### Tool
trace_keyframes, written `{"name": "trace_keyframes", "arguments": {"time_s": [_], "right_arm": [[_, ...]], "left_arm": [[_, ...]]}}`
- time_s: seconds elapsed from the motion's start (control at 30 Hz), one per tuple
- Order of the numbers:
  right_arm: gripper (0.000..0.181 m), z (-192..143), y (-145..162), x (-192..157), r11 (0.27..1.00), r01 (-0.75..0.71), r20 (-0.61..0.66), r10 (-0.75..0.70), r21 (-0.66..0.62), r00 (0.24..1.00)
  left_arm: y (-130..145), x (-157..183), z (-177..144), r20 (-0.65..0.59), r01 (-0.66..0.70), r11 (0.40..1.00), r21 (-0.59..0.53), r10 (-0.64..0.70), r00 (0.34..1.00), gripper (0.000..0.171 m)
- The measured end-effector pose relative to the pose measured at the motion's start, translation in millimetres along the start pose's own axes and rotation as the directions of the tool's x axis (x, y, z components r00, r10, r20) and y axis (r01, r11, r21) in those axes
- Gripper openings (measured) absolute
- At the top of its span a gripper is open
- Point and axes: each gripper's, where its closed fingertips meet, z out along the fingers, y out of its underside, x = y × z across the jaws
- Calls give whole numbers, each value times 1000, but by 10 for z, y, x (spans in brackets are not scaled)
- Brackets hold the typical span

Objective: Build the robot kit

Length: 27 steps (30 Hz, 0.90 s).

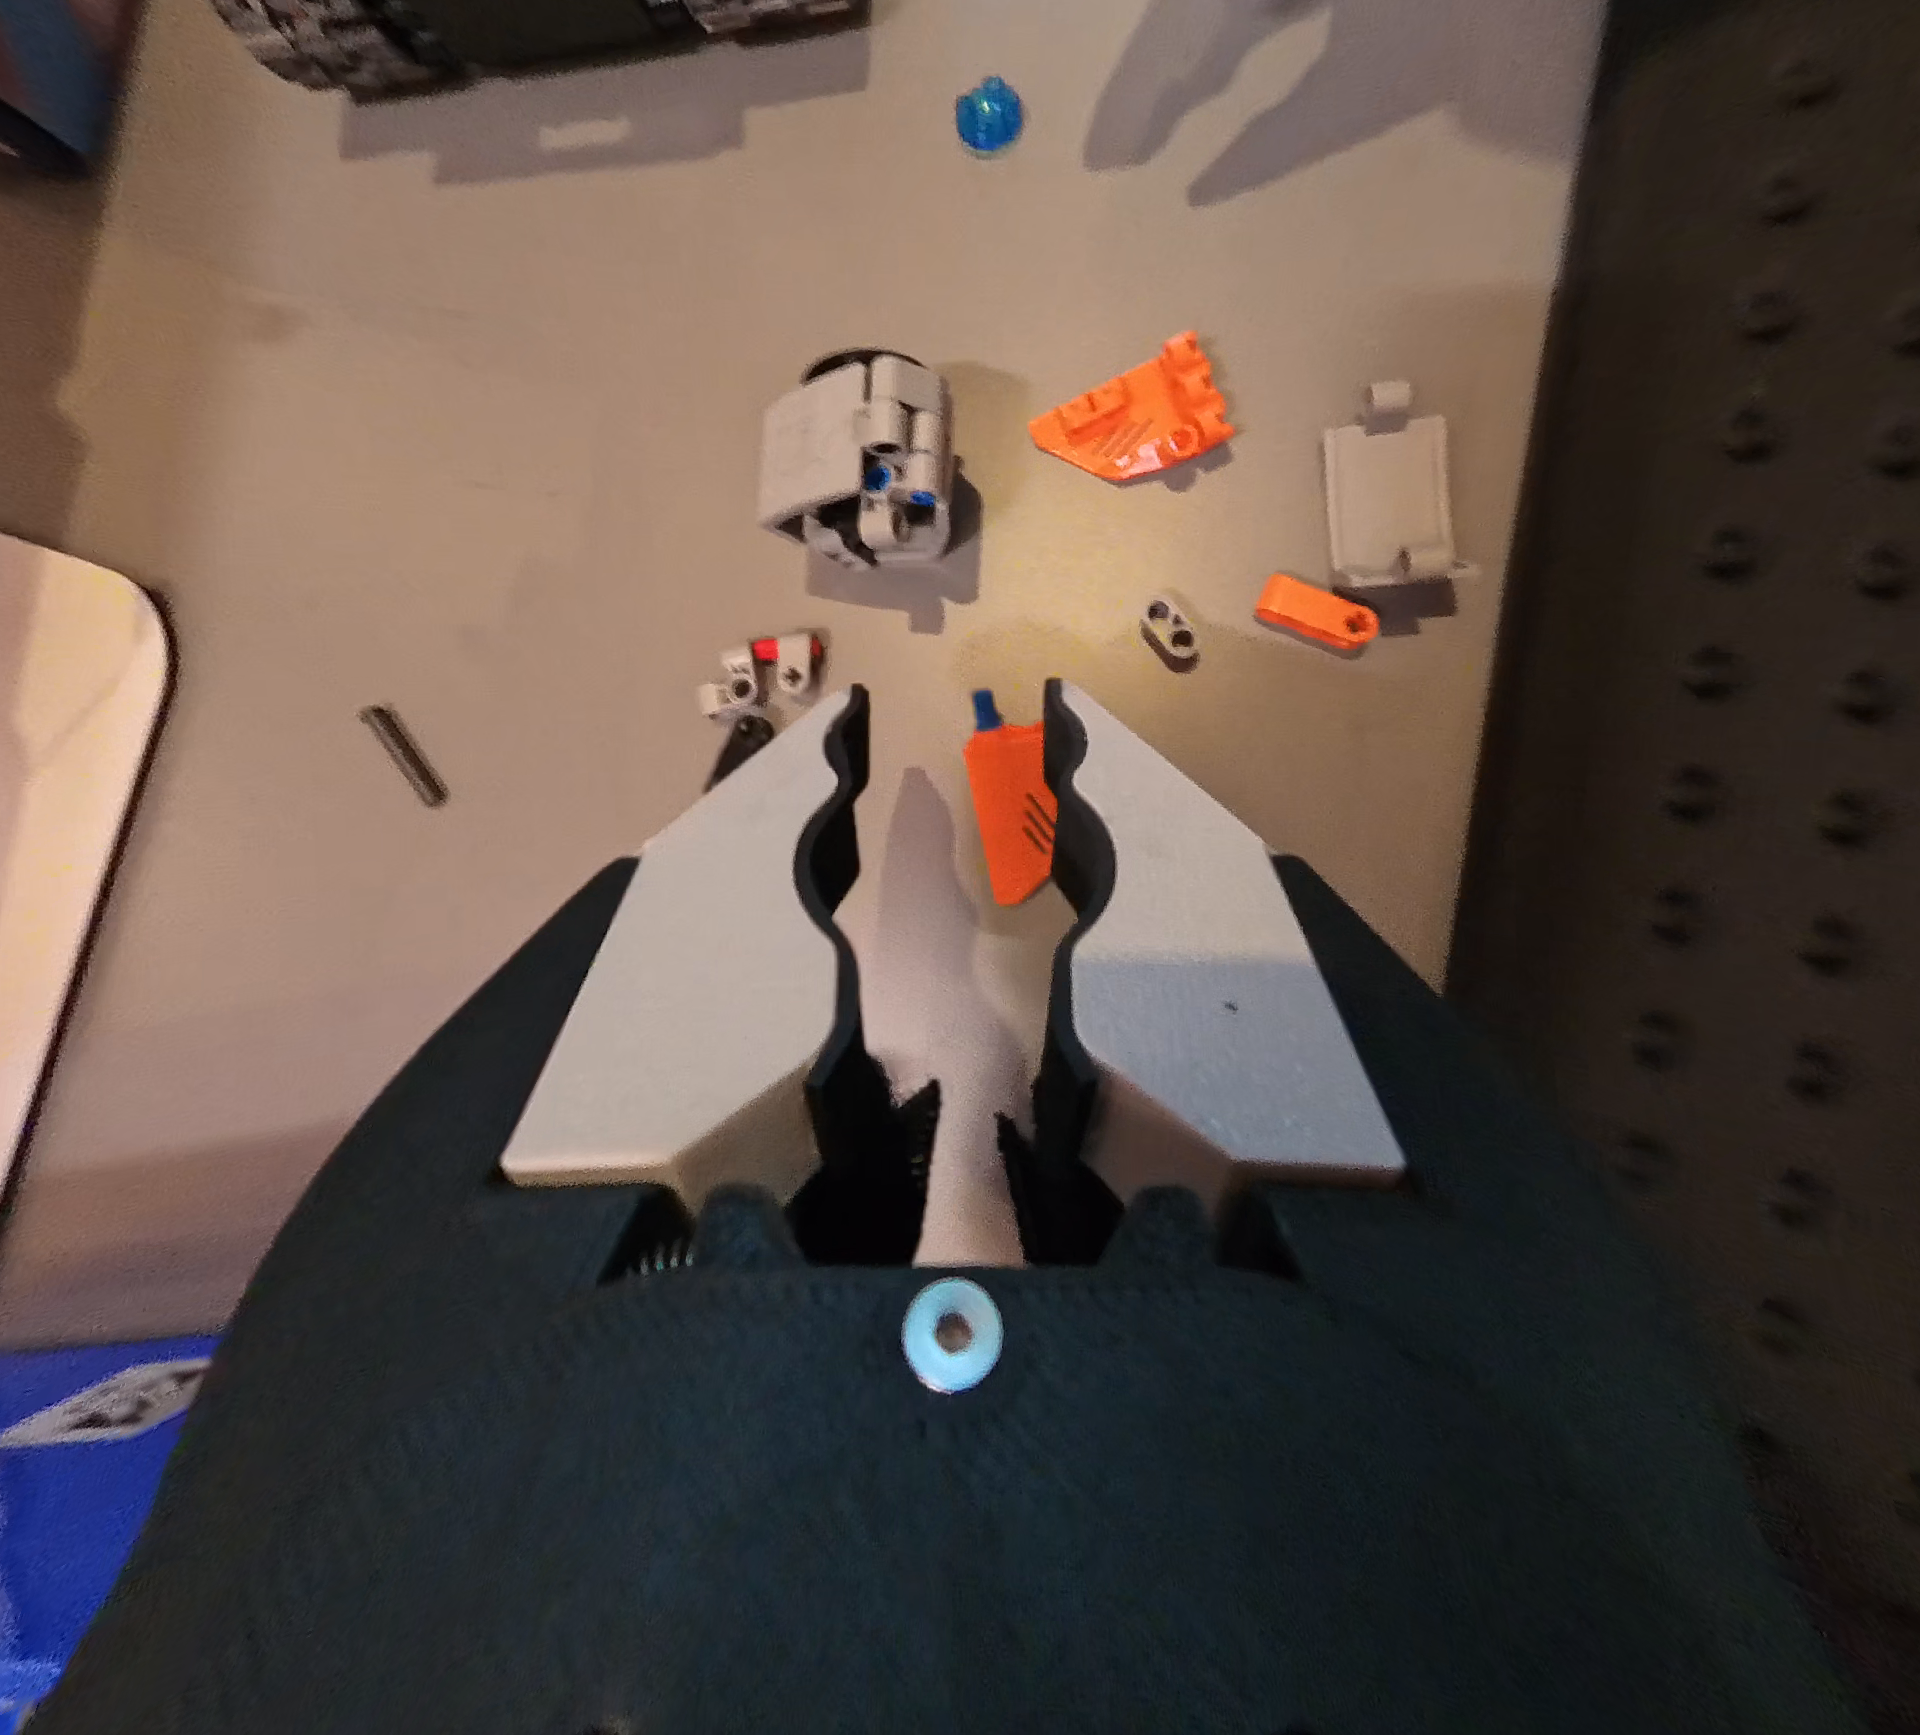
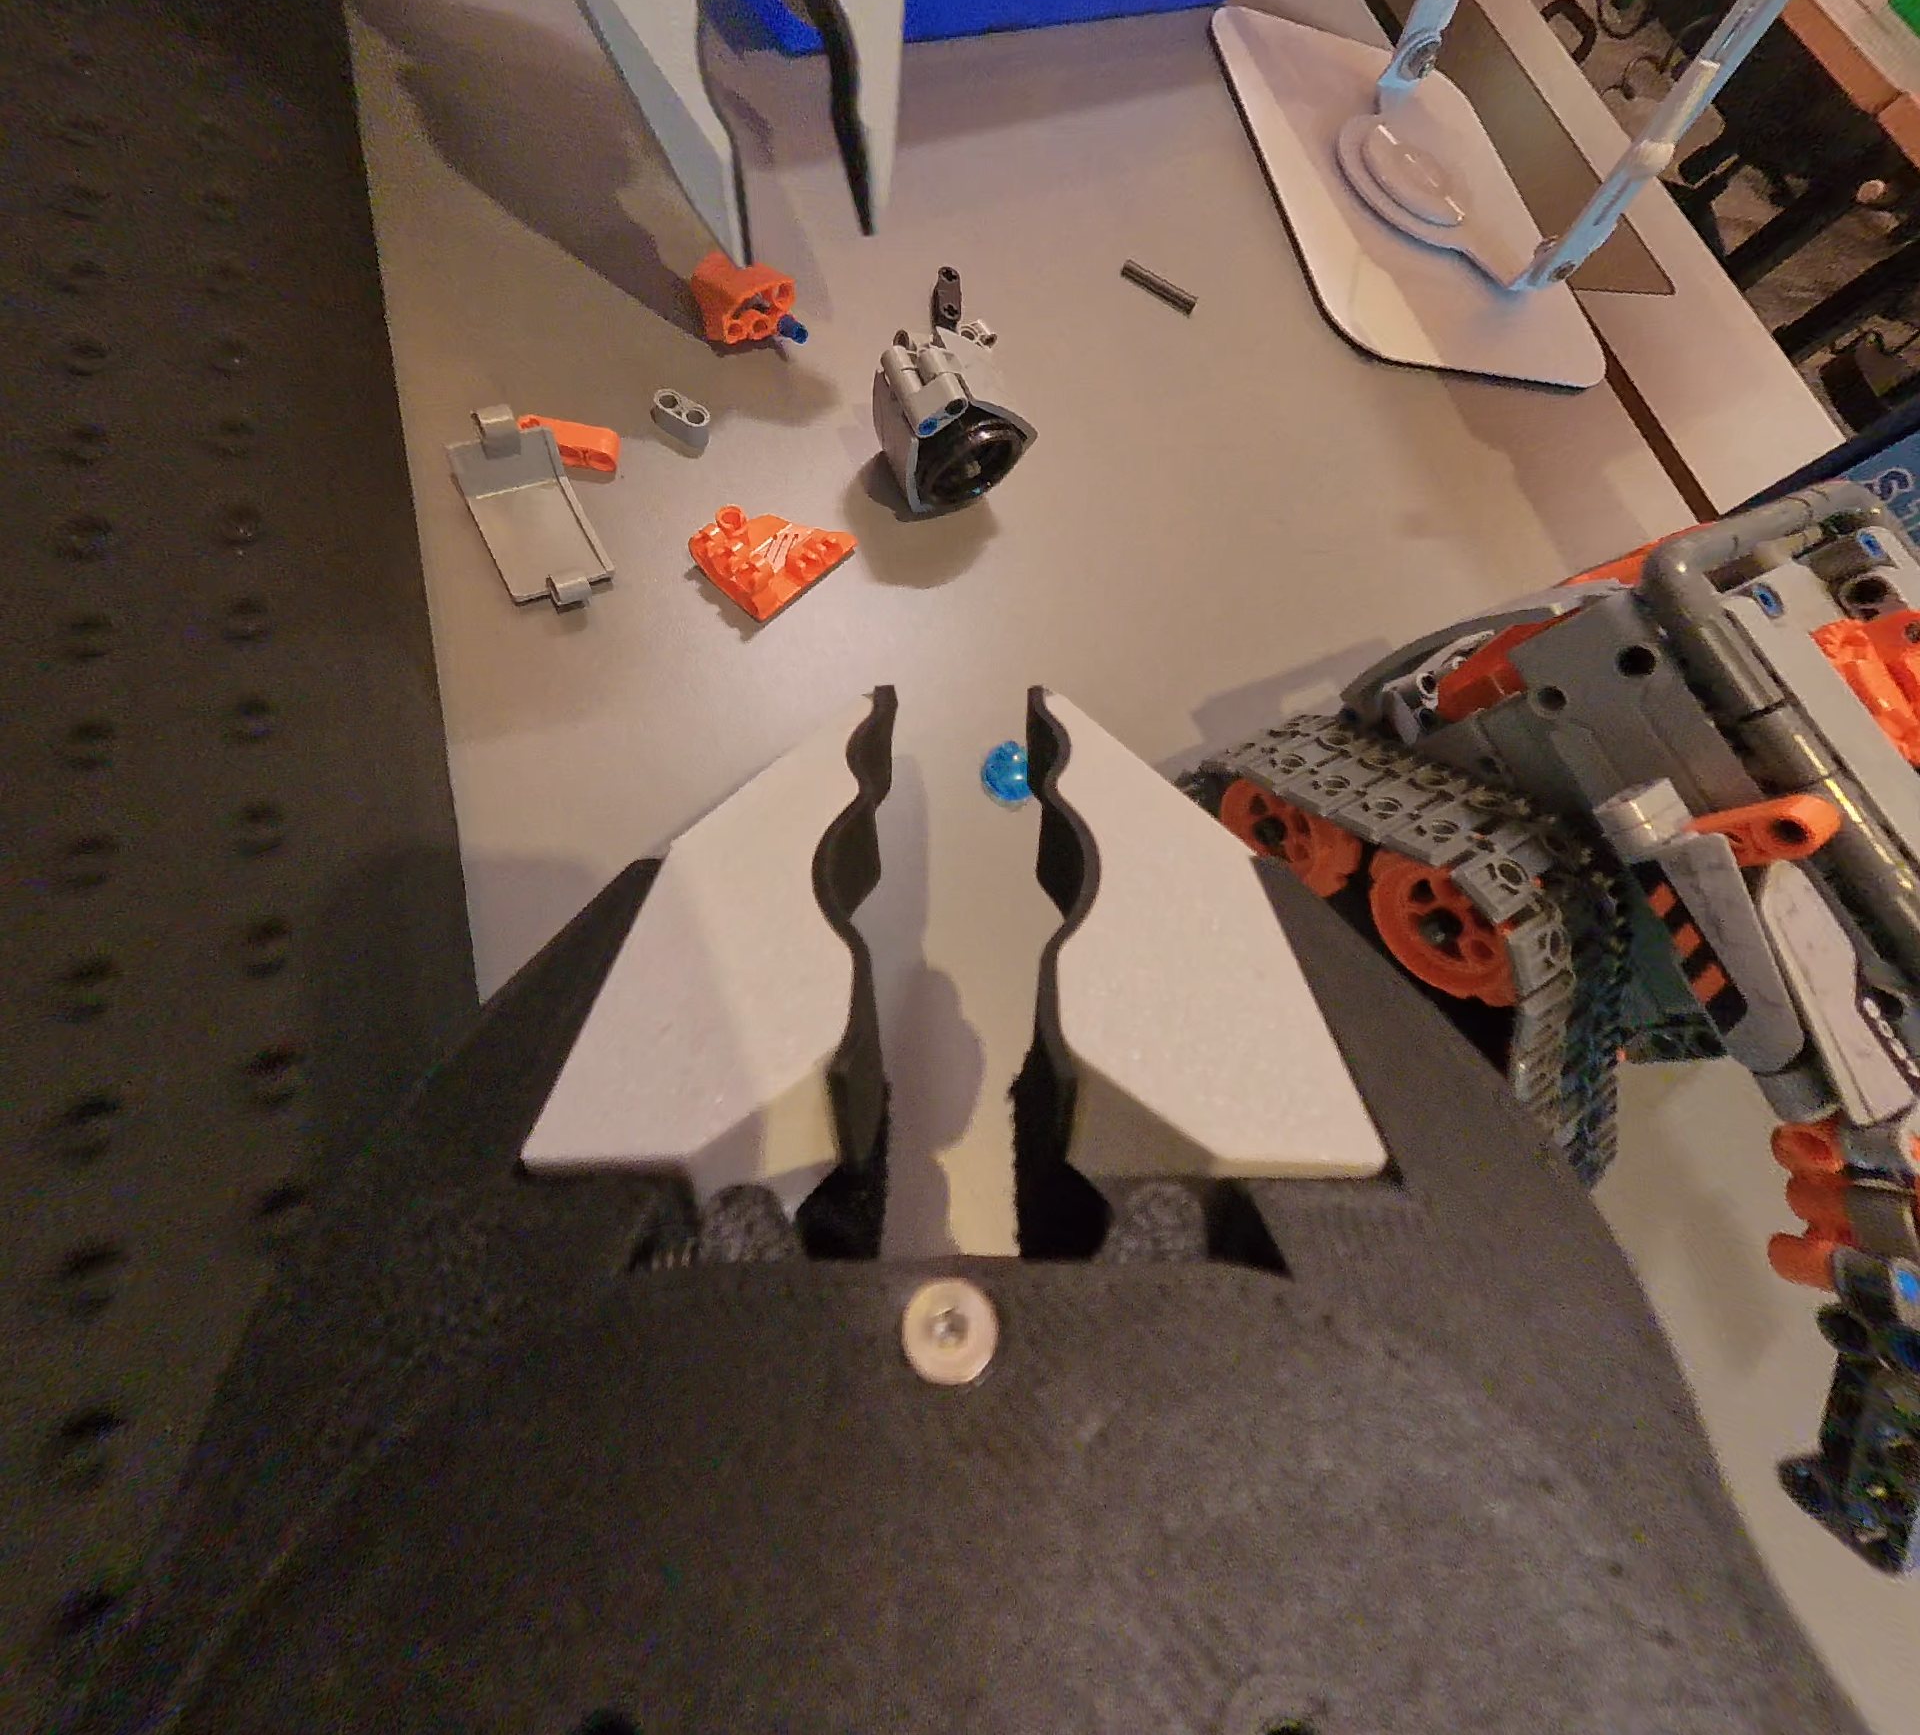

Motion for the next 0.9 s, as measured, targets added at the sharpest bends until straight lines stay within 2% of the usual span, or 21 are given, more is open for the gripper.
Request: {"name": "trace_keyframes", "arguments": {"time_s": [0.23,0.37,0.5,0.7,0.9], "right_arm": [[27,165,-61,-54,999,-27,14,27,-20,1000],[28,270,-140,-94,999,-19,10,19,-41,1000],[28,404,-201,-162,998,-18,37,20,-65,999],[29,538,-146,-193,993,-38,47,44,-116,998],[30,529,-152,-153,991,-88,43,93,-101,995]], "left_arm": [[-124,-226,262,18,-74,997,-15,74,997,41],[-233,-153,310,-30,-71,997,7,71,997,29],[-165,-44,379,-62,-51,998,-48,48,997,24],[-258,231,356,-153,-81,997,2,81,985,22],[-342,77,237,-96,-75,995,65,81,992,28]]}}
